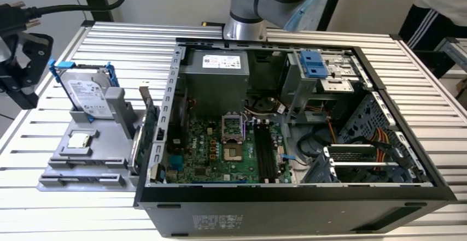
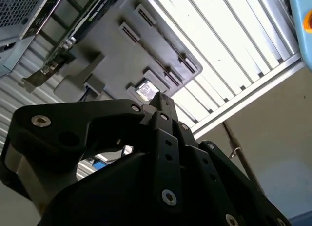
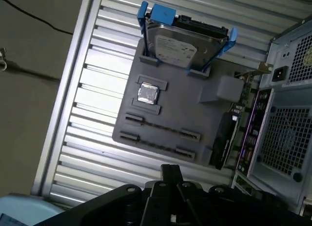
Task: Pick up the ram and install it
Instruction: 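Pick up the ram and move it above insertion slot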
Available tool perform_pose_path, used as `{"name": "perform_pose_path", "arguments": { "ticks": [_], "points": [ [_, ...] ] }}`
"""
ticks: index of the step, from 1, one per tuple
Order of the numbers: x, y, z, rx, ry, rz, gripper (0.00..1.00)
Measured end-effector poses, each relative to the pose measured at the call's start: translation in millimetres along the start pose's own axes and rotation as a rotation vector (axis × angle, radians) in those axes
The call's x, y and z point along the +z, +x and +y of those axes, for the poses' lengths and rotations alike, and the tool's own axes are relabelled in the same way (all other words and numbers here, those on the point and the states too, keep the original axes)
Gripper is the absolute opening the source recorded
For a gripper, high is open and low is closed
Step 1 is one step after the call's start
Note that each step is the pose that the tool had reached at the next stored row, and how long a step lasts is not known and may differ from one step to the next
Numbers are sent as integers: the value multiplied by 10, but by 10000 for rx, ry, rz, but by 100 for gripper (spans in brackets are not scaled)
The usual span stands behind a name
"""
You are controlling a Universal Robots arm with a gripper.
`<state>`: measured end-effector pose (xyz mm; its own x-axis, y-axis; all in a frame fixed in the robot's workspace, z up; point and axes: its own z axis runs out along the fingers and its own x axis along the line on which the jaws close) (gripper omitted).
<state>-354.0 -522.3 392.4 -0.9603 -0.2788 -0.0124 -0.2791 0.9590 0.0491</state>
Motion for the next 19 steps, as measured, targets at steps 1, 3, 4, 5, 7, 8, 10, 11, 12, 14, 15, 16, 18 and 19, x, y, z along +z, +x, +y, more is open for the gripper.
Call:
{"name": "perform_pose_path", "arguments": {
  "ticks": [1,3,4,5,7,8,10,11,12,14,15,16,18,19],
  "points": [
    [-1,0,0,-166,-1,9,0],
    [-1,0,0,-518,-6,26,0],
    [0,0,0,-697,-8,35,0],
    [-1,0,0,-881,-10,45,0],
    [0,0,0,-1235,-15,62,0],
    [-1,0,0,-1415,-17,71,0],
    [0,0,0,-1749,-21,87,0],
    [0,0,0,-1890,-23,94,0],
    [-1,0,0,-2029,-24,101,0],
    [-1,0,0,-2317,-28,116,0],
    [0,0,0,-2457,-30,121,0],
    [0,0,1,-2596,-32,128,0],
    [-1,-2,3,-2795,-29,142,0],
    [-1,-2,3,-2838,-27,144,0]
  ]
}}
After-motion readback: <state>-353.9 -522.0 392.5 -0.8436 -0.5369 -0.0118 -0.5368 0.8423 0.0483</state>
